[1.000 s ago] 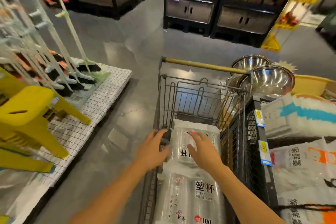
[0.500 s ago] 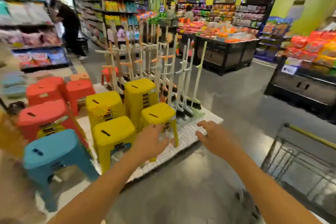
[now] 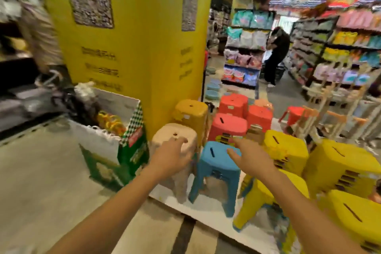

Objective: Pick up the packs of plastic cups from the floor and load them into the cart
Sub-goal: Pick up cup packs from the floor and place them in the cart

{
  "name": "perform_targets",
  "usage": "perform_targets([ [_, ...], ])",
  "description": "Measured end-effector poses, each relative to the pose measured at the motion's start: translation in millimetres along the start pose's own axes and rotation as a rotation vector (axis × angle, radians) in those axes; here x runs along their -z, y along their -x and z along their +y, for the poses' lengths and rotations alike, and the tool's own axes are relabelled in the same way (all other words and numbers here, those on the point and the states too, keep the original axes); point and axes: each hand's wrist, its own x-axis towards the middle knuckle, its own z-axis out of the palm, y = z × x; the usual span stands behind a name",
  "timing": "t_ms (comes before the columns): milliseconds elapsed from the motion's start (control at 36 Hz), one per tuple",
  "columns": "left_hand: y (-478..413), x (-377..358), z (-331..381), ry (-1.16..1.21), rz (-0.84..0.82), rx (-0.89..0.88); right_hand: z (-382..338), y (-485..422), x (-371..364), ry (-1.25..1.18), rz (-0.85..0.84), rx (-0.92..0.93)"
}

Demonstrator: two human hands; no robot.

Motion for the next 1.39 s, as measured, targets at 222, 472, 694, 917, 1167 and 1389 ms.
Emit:
perform_targets([
  [222,53,53,-95,-0.047,0.172,0.395,-100,-96,-50,-0.119,-0.113,0.372],
  [472,136,88,-155,-0.053,0.357,0.790,-222,-133,-92,-0.129,-0.226,0.759],
  [694,218,123,-190,-0.060,0.451,1.062,-338,-129,-126,-0.165,-0.330,1.011],
  [917,272,167,-269,-0.090,0.513,1.190,-471,-122,-166,-0.180,-0.402,1.119],
  [1167,304,223,-380,-0.021,0.576,1.190,-619,-133,-199,-0.162,-0.438,1.119],
  [1389,311,258,-458,0.006,0.569,1.199,-706,-156,-232,-0.153,-0.468,1.110],
])
